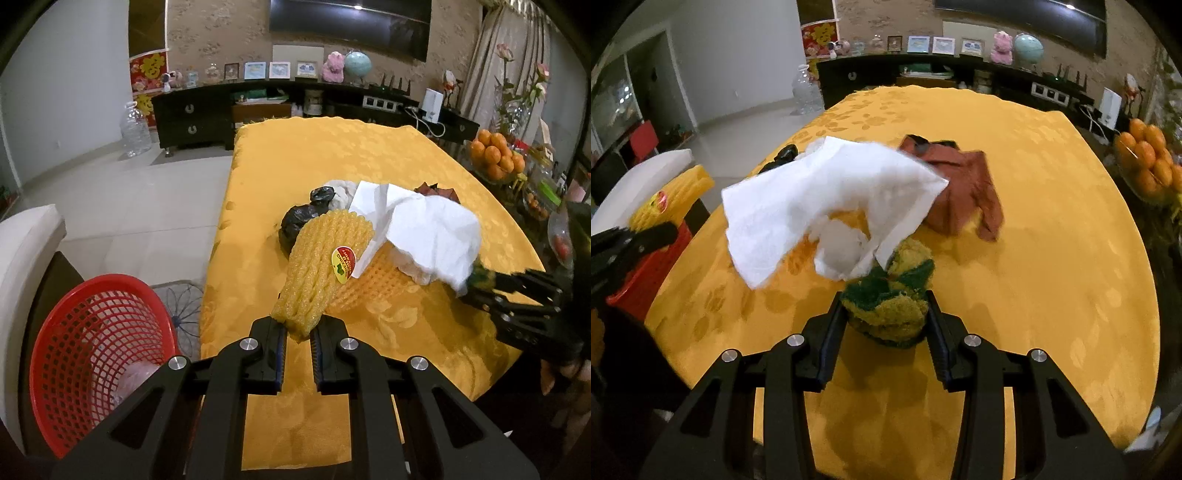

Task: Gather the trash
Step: 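Grasp the yellow foam fruit net with the left tool while the right tool grasps the green-yellow net, then carry the yellow foam net and green-yellow net over the red wastebasket with both tools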

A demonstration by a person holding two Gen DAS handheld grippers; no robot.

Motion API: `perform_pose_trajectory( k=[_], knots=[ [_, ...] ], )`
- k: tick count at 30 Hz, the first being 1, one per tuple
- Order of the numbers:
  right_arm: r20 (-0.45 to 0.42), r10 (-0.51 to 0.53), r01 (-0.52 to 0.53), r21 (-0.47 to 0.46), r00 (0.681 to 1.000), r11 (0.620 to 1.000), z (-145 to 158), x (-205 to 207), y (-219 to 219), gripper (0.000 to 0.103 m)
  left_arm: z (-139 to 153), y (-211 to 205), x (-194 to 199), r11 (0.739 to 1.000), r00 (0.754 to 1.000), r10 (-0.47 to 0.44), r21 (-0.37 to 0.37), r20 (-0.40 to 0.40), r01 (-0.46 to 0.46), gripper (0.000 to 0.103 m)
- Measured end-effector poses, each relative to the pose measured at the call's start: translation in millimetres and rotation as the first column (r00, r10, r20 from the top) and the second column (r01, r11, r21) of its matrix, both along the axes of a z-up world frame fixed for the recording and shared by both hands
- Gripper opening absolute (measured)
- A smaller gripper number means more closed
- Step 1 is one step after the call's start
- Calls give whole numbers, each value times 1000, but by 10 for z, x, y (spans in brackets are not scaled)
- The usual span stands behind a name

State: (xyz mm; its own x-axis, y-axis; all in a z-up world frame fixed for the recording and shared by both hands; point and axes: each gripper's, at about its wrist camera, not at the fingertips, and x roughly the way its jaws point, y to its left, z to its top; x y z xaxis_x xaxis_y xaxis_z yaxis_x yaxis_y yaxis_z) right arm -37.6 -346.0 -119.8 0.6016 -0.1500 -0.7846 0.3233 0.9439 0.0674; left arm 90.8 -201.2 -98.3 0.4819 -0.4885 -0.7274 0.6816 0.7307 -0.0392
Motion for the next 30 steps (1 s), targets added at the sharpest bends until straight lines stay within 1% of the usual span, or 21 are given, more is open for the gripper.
perform_pose_trajectory(
  k=[2, 4, 6, 8, 9, 11, 14, 16, 18, 19, 20, 21, 24, 30],
  knots=[
    [-8, -18, 18, 7, 1000, 1000, -17, -63, -12, 42, 1, -1, 2, 1000, 1000, 1, 1, -1, -1, 11],
    [-17, -44, 44, 30, 999, 999, -40, -72, -55, 49, -1, 5, -3, 1000, 1000, -1, 2, 0, 1, 11],
    [-11, -69, 70, 38, 998, 997, -39, -94, -78, 66, 4, 8, -1, 1000, 1000, 0, 3, 1, 0, 11],
    [15, -83, 82, 46, 996, 996, -7, -106, -87, 74, 2, 7, 0, 1000, 1000, 1, 2, -1, -1, 11],
    [24, -85, 84, 42, 996, 996, 2, -110, -83, 74, 2, 6, 0, 1000, 1000, 4, 2, -2, -4, 11],
    [24, -87, 86, 23, 996, 996, -9, -99, -83, 74, -6, 11, 6, 1000, 1000, 7, 4, -4, -7, 11],
    [-2, -88, 88, 1, 996, 996, -75, -44, -83, 74, -10, 13, 4, 1000, 1000, 7, 6, -3, -7, 11],
    [-14, -86, 86, -7, 996, 996, -96, -33, -93, 69, -11, 11, 3, 1000, 1000, 8, 7, -2, -8, 11],
    [-32, -88, 88, -11, 996, 996, -126, -21, -112, 55, -10, 11, 2, 1000, 1000, 10, 7, -2, -10, 11],
    [-39, -92, 91, -4, 995, 996, -141, -23, -130, 53, -10, 13, 2, 1000, 1000, 9, 6, -2, -9, 11],
    [-42, -93, 93, 1, 995, 996, -148, -30, -144, 47, -9, 14, 2, 1000, 1000, 9, 6, -1, -9, 11],
    [-41, -95, 95, 4, 995, 995, -148, -37, -155, 45, -8, 14, 2, 1000, 1000, 9, 5, 0, -9, 11],
    [-18, -103, 103, -7, 994, 995, -96, -62, -156, 43, 8, 20, 8, 1000, 1000, 15, -1, 6, -15, 11],
    [45, -145, 146, -28, 988, 989, 61, -158, -213, 43, 70, 79, 32, 999, 999, 41, -22, 16, -41, 11]
  ],
)
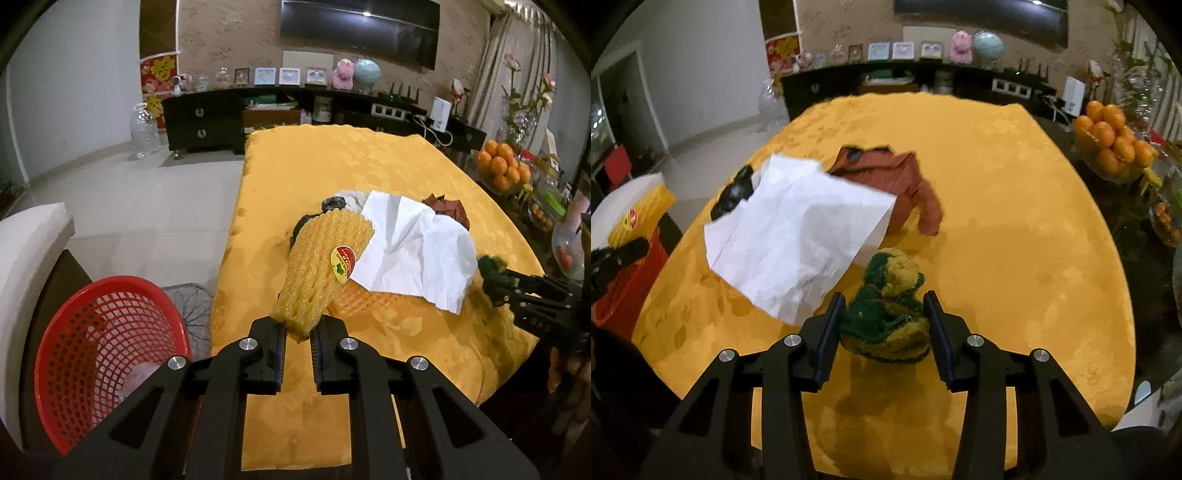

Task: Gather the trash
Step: 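Carry the yellow foam net and green-yellow net over the red wastebasket with both tools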

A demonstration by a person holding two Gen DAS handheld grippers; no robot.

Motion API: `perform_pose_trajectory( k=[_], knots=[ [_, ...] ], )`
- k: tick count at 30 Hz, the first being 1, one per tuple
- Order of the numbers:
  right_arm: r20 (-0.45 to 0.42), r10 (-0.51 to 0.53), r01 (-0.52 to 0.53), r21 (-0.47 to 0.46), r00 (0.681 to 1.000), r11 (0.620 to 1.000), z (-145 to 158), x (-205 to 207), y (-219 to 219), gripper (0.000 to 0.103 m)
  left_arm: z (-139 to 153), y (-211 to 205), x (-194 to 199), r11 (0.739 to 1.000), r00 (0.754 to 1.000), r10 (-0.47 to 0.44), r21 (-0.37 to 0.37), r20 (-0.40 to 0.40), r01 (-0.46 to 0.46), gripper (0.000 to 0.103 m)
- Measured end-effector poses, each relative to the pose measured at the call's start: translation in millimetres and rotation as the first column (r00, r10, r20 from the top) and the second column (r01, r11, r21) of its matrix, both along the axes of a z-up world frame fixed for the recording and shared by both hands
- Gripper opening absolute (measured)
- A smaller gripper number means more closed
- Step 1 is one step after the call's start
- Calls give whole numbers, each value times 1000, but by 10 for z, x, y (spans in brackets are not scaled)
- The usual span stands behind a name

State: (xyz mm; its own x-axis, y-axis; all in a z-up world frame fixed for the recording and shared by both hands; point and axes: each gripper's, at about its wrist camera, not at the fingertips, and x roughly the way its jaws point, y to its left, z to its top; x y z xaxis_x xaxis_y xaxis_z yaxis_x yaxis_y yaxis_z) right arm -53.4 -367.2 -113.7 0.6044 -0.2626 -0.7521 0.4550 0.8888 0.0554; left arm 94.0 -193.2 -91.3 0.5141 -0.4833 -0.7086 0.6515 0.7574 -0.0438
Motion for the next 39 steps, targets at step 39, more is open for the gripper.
perform_pose_trajectory(
  k=[39],
  knots=[
    [238, 346, -327, -117, 907, 938, 1269, 793, 1438, 43, 804, 1569, 21, 886, 879, 463, -105, 115, -452, 11]
  ],
)
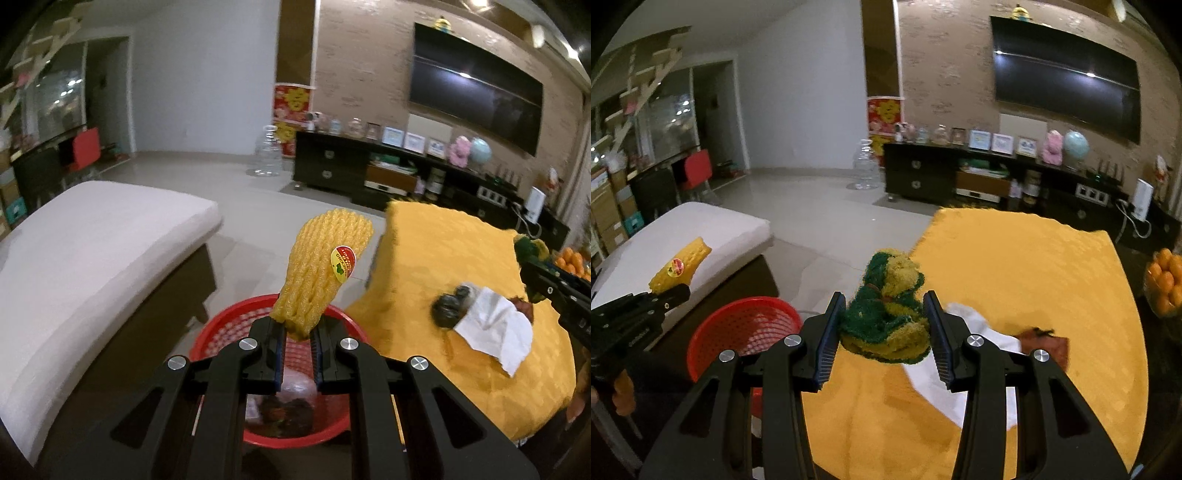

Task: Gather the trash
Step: 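Carry the yellow foam net and green-yellow net over the red wastebasket with both tools, then open both tools to drop the nets into the red wastebasket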

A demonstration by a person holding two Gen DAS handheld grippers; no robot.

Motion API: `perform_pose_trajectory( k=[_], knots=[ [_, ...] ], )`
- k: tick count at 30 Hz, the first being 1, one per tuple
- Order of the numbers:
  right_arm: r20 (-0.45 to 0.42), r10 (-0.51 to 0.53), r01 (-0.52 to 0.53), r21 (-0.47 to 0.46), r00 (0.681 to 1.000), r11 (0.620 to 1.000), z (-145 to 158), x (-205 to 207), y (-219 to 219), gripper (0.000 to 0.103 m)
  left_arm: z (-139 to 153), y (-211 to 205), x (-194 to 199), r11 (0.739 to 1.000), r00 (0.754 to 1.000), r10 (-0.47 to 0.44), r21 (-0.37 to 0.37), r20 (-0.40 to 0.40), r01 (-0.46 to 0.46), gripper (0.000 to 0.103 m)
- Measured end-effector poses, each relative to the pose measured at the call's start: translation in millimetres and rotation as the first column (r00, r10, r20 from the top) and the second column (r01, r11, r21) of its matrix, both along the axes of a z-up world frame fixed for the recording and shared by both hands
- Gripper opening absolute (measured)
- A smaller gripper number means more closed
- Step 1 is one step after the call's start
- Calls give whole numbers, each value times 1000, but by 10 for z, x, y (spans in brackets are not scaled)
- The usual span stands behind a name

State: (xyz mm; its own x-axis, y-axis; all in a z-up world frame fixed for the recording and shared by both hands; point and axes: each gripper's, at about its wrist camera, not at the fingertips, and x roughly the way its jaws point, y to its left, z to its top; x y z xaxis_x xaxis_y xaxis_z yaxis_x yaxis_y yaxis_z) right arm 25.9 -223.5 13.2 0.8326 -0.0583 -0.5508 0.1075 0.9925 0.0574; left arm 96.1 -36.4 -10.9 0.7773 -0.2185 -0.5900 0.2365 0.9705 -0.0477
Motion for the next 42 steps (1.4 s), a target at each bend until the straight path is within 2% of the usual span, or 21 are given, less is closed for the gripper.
perform_pose_trajectory(
  k=[10, 15, 27, 30, 32, 36, 41, 42],
  knots=[
    [-28, 113, -112, 11, 993, 994, -40, 376, 438, 43, -143, 290, 132, 996, 996, 83, -9, -36, -83, 11],
    [-54, 163, -162, 24, 985, 987, -130, 562, 633, 43, -312, 350, 220, 995, 992, 104, -3, -69, -104, 11],
    [-151, 258, -241, 124, 954, 963, -511, 926, 801, 43, -621, 347, 428, 995, 982, 103, 26, -159, -100, 11],
    [-170, 271, -246, 151, 948, 957, -601, 984, 853, 44, -656, 344, 449, 995, 980, 104, 29, -171, -101, 14],
    [-179, 284, -253, 177, 942, 951, -644, 1015, 847, 45, -666, 354, 469, 994, 978, 108, 29, -179, -104, 21],
    [-187, 286, -247, 209, 940, 946, -690, 1026, 816, 56, -660, 364, 472, 993, 977, 117, 28, -177, -114, 35],
    [-188, 278, -238, 211, 942, 948, -715, 987, 785, 59, -635, 382, 461, 991, 977, 136, 20, -164, -134, 63],
    [-186, 273, -233, 211, 944, 949, -712, 981, 776, 61, -629, 392, 457, 990, 977, 140, 17, -160, -140, 65]
  ],
)
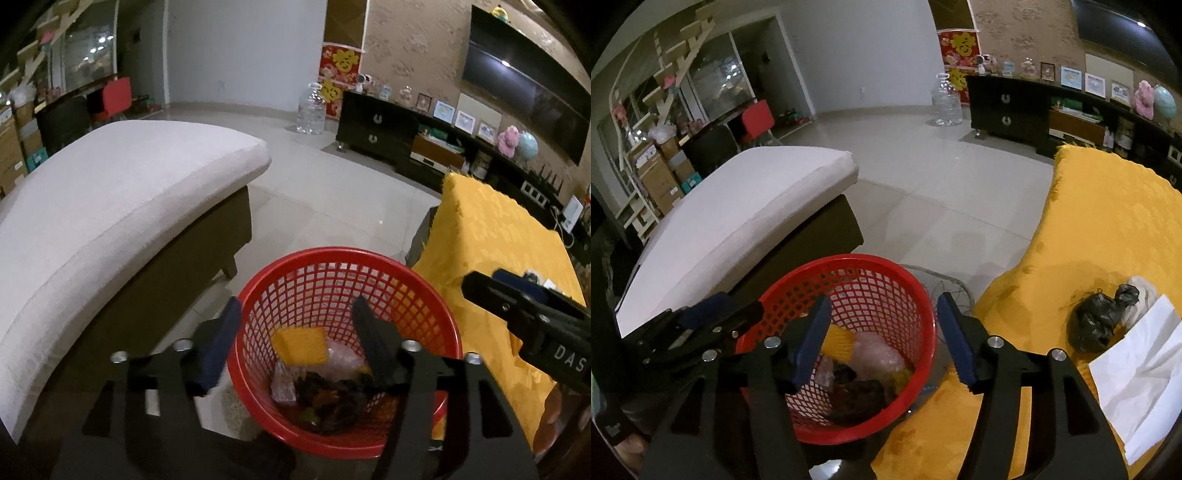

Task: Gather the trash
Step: 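Open both tools to drop the nets into the red wastebasket, then grasp the white tissue with the left tool while the right tool returns to the table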

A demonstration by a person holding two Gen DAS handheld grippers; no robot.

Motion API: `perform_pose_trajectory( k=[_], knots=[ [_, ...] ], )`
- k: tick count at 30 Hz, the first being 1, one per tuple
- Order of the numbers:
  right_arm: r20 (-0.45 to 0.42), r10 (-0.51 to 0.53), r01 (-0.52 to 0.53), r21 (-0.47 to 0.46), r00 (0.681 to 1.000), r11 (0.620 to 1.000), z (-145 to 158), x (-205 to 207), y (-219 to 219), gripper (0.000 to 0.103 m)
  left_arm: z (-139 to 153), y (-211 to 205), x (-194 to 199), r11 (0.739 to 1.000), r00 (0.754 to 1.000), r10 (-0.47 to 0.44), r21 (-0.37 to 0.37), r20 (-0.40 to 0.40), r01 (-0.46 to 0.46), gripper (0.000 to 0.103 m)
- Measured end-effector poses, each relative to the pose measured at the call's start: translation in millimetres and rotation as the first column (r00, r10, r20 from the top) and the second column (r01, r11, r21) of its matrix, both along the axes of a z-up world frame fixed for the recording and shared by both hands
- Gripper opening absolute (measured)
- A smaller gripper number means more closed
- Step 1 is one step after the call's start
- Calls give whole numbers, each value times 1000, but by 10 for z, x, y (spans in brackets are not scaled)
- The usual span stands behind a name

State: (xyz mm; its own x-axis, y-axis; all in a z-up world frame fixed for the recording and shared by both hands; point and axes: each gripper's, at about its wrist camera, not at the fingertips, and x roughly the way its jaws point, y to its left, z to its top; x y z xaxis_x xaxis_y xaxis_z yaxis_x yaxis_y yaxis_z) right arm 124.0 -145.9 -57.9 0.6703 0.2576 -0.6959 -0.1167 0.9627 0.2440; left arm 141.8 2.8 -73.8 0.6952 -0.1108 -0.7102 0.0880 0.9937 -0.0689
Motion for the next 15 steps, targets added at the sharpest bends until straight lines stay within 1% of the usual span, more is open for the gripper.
perform_pose_trajectory(
  k=[2, 5, 9, 15],
  knots=[
    [7, -12, 12, 0, 1000, 1000, 15, -30, -37, 63, 24, 19, -20, 1000, 1000, 8, -8, 15, -8, 73],
    [27, -26, 26, -9, 999, 1000, 53, -118, -85, 65, 80, 34, -51, 1000, 999, 15, -12, 48, -15, 82],
    [73, -53, 57, -56, 996, 997, 113, -295, -149, 71, 146, 4, -100, 1000, 996, 13, -1, 94, -13, 86],
    [101, -94, 101, -73, 990, 992, 139, -431, -296, 76, 197, -83, -162, 1000, 990, -16, 21, 139, 13, 91]
  ],
)
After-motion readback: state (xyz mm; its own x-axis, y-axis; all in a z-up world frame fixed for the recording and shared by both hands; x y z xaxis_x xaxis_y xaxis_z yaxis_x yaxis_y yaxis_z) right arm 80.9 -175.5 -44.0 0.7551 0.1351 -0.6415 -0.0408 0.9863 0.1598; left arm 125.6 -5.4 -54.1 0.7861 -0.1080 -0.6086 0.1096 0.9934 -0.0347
